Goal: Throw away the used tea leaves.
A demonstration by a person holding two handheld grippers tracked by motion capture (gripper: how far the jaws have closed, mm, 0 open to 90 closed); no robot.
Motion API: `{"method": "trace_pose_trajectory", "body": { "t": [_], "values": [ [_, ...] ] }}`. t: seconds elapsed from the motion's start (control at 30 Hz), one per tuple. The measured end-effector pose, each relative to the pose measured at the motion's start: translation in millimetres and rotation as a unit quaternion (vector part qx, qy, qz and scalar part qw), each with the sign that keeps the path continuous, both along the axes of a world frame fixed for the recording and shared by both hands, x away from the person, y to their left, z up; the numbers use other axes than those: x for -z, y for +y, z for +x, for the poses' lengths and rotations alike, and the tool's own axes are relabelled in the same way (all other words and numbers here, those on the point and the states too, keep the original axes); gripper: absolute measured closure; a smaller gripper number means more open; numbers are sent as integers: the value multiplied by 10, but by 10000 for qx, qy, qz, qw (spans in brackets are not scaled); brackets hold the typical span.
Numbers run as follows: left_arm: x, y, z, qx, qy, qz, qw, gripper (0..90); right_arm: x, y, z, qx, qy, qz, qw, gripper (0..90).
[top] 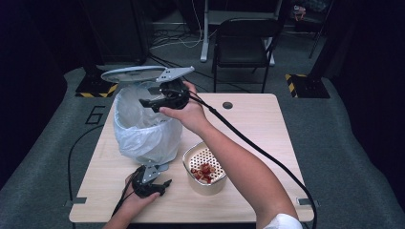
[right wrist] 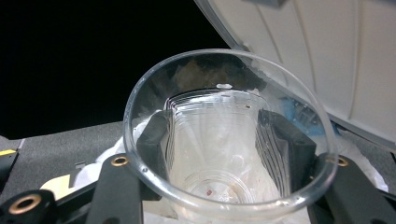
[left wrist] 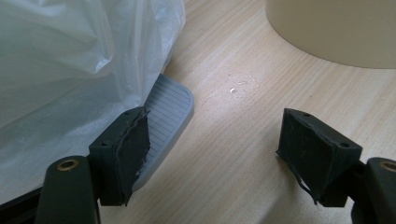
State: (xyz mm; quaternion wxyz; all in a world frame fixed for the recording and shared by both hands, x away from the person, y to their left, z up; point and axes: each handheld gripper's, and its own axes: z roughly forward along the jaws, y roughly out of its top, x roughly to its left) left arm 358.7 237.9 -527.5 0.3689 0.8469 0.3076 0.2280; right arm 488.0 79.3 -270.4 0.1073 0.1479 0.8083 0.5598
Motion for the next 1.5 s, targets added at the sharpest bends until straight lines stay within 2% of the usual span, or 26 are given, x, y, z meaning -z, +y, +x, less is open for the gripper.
{"method": "trace_pose_trajectory", "body": {
  "t": [0.2,0.37,0.47,0.53,0.57,0.63,0.97,1.07,1.13,1.17,1.2,1.3,1.47,1.5],
  "values": [
    [0,-1,-1,6,-3,9,10000,246,144,77,112,160,195,-48,9997,464],
    [-1,-3,-4,-5,-5,34,10000,246,229,129,158,281,263,-38,9993,442],
    [1,-4,-4,-15,-7,23,10000,246,234,136,168,393,346,41,9986,356],
    [-1,-3,-4,-2,-6,40,10000,246,233,132,183,406,449,108,9981,258],
    [-1,-2,-4,-1,-5,35,10000,246,233,128,191,386,449,141,9981,205],
    [-1,-2,-4,1,-5,39,10000,246,234,129,189,421,441,113,9981,159],
    [-1,-2,-2,7,-4,23,10000,246,212,108,143,362,391,107,9985,139],
    [-1,2,0,13,4,6,10000,246,185,54,95,337,363,98,9987,140],
    [0,0,-2,-13,12,-13,10000,246,168,1,46,315,240,14,9992,141],
    [19,-10,0,-74,-118,-67,9999,246,156,-30,23,303,205,-55,9993,141],
    [-2,3,1,1,13,-11,10000,246,146,-70,1,319,188,-73,9993,142],
    [-2,3,1,2,14,-15,10000,246,107,-224,-57,299,122,-104,9994,146],
    [-2,10,5,6,29,-52,10000,246,37,-448,-90,355,49,35,9994,162],
    [6,4,4,-22,-24,-71,10000,246,26,-495,-101,388,56,50,9992,165]
  ]
}}
